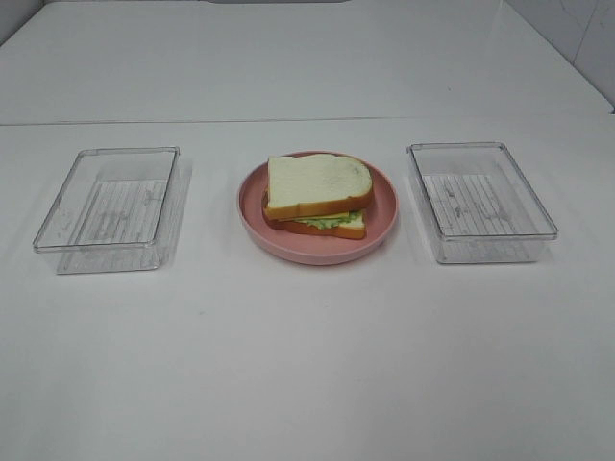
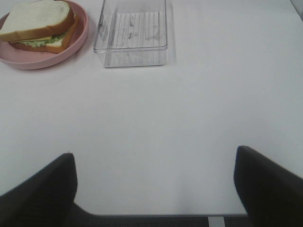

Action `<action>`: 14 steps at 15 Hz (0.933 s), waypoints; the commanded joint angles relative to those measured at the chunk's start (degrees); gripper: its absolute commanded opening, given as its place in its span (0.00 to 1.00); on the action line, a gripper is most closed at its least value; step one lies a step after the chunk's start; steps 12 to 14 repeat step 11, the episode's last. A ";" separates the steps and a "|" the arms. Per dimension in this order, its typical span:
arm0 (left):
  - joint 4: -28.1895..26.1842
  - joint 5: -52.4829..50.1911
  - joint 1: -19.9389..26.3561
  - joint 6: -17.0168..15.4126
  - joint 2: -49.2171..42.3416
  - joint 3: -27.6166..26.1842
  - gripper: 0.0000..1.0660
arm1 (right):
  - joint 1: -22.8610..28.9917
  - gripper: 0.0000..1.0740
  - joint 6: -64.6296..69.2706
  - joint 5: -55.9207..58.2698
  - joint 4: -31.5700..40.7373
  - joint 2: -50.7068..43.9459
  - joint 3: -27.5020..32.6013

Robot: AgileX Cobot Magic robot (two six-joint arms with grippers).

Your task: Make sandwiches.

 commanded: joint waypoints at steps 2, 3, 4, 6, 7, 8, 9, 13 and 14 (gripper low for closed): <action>-0.57 -0.57 -0.23 -0.34 -0.92 0.11 0.94 | -0.06 0.81 -0.57 -0.46 -0.46 -1.26 0.23; -0.57 -0.57 -0.23 -0.34 -0.92 0.11 0.94 | -0.06 0.81 -0.57 -0.46 -0.46 -1.26 0.23; -0.57 -0.57 -0.23 -0.34 -0.92 0.11 0.94 | -0.06 0.81 -0.57 -0.52 -0.46 -1.26 0.23; -0.57 -0.57 -0.23 -0.34 -0.92 0.11 0.94 | -0.06 0.81 -0.57 -0.52 -0.29 -1.26 0.23; -0.57 -0.57 -0.23 -0.34 -0.92 0.11 0.94 | -0.06 0.81 -0.57 -0.52 -0.11 -1.26 0.23; -0.57 -0.57 -0.23 -0.34 -0.92 0.11 0.94 | -0.06 0.81 -0.57 -0.52 0.11 -1.26 0.23; -0.57 -0.57 -0.23 -0.34 -0.92 0.11 0.94 | -0.06 0.81 -0.57 -0.52 0.11 -1.26 0.23; -0.57 -0.57 -0.23 -0.34 -0.92 0.11 0.94 | -0.06 0.81 -0.57 -0.52 0.11 -1.26 0.23; -0.57 -0.57 -0.23 -0.34 -0.92 0.11 0.94 | -0.06 0.81 -0.57 -0.52 0.11 -1.26 0.23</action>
